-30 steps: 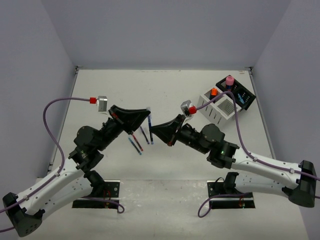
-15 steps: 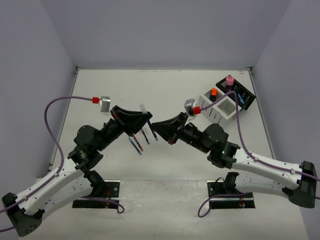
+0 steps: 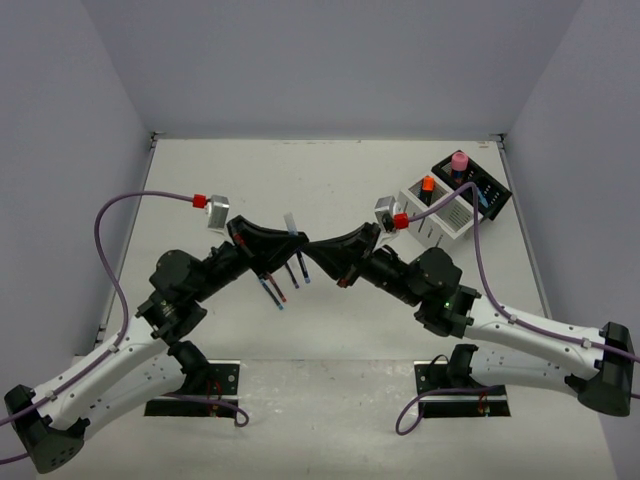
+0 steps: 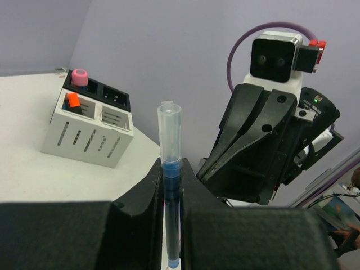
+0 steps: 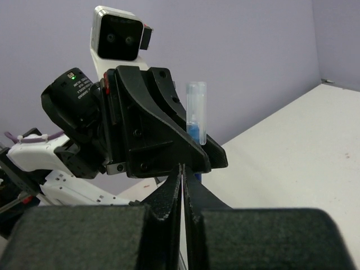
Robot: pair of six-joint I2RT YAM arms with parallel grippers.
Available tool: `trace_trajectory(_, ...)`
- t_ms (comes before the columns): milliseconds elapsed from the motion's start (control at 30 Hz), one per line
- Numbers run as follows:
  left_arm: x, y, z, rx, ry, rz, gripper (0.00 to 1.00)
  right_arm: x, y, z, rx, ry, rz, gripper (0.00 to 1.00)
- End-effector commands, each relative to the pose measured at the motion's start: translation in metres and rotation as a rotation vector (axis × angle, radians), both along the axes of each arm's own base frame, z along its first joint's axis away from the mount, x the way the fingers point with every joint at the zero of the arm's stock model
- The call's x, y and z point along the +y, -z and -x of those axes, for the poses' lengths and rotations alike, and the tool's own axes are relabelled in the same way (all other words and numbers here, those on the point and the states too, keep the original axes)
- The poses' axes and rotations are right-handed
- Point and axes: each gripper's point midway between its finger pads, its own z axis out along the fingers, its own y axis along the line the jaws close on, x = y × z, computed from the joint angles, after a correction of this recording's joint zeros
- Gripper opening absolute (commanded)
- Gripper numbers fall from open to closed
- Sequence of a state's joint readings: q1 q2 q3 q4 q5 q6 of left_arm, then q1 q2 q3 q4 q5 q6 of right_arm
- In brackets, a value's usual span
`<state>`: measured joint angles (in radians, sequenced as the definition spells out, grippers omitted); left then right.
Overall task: Sort the stationery into containers
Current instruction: Close the pen cap on the pen.
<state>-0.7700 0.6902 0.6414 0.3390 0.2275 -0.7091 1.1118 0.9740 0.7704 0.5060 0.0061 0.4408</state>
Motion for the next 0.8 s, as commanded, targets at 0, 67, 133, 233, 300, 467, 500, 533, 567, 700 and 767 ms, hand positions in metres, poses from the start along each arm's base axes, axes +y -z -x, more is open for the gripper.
trace_trajectory(0,0.002,-0.015,0.012,-0.089,0.034,-0.008,0.00,-0.001,-0.024,0.001,-0.042,-0.001,-0.057,0.19)
trace_trajectory(67,0.005,-0.019,0.012,-0.100,0.022,-0.003,0.00,-0.001,-0.018,0.002,-0.038,-0.001,-0.048,0.33)
trace_trajectory(133,0.008,-0.023,0.011,-0.110,0.004,-0.009,0.00,-0.003,-0.010,0.003,-0.034,0.000,-0.032,0.39)
trace_trajectory(233,0.008,-0.026,0.011,-0.119,-0.002,-0.030,0.00,0.000,0.003,0.011,-0.037,-0.048,0.002,0.40)
trace_trajectory(300,0.006,-0.030,0.012,-0.131,0.009,-0.034,0.00,0.008,0.011,0.018,-0.038,-0.103,0.045,0.40)
trace_trajectory(467,0.002,-0.040,0.018,-0.158,0.056,-0.021,0.00,0.024,0.024,0.017,-0.031,-0.143,0.117,0.35)
trace_trajectory(500,0.001,-0.042,0.020,-0.163,0.064,-0.021,0.00,0.025,0.026,0.017,-0.030,-0.142,0.123,0.34)
trace_trajectory(533,0.000,-0.045,0.021,-0.169,0.072,-0.020,0.00,0.026,0.027,0.017,-0.030,-0.144,0.127,0.34)
trace_trajectory(567,0.000,-0.047,0.022,-0.175,0.078,-0.019,0.00,0.027,0.026,0.017,-0.033,-0.146,0.128,0.34)
trace_trajectory(700,-0.002,-0.048,0.026,-0.181,0.104,-0.024,0.00,0.030,0.022,0.016,-0.041,-0.150,0.135,0.17)
trace_trajectory(767,-0.002,-0.045,0.027,-0.178,0.106,-0.027,0.00,0.030,0.018,0.016,-0.049,-0.151,0.133,0.14)
